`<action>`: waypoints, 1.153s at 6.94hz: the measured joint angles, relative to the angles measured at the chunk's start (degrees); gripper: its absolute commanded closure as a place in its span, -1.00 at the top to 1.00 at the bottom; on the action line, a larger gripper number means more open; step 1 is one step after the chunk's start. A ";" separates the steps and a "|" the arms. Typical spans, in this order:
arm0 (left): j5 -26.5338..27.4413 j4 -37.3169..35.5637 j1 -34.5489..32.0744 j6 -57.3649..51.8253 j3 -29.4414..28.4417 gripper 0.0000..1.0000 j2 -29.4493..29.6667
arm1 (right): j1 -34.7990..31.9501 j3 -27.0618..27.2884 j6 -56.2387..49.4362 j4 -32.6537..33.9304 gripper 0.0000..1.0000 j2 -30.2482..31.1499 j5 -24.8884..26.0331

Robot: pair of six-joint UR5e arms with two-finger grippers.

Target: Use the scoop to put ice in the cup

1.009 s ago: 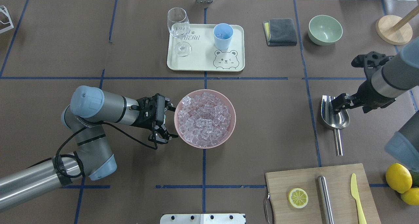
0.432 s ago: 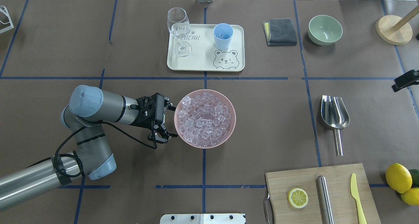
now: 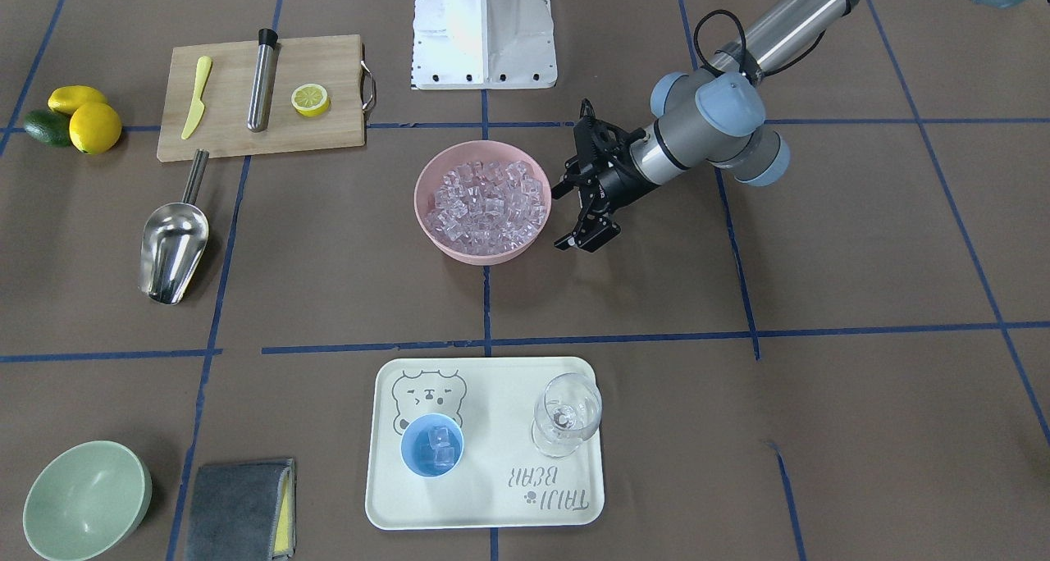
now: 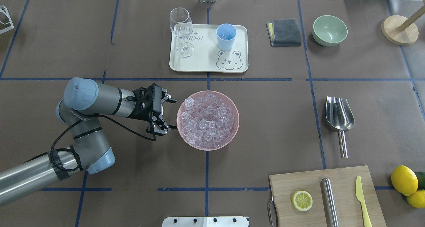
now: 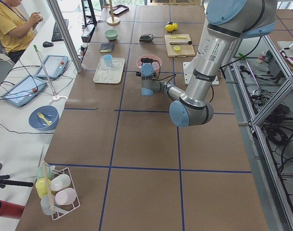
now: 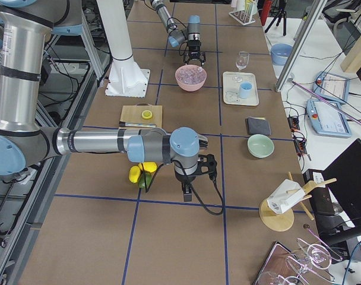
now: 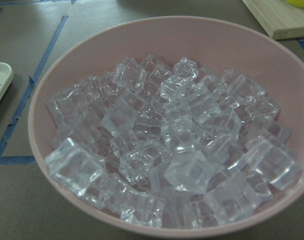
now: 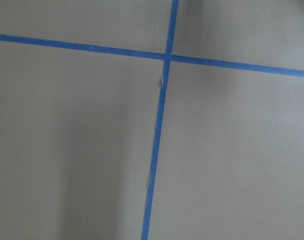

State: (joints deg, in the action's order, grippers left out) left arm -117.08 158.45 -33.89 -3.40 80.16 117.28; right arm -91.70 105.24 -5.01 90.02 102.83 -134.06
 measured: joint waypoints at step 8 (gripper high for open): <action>2.79 -36.39 -21.97 -11.94 10.71 1.00 -4.08 | -1.64 0.14 1.78 -0.36 1.00 1.13 -0.45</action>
State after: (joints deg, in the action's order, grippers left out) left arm -114.29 122.06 -55.85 -15.34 90.87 113.19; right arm -93.34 105.39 -3.23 89.67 103.97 -134.51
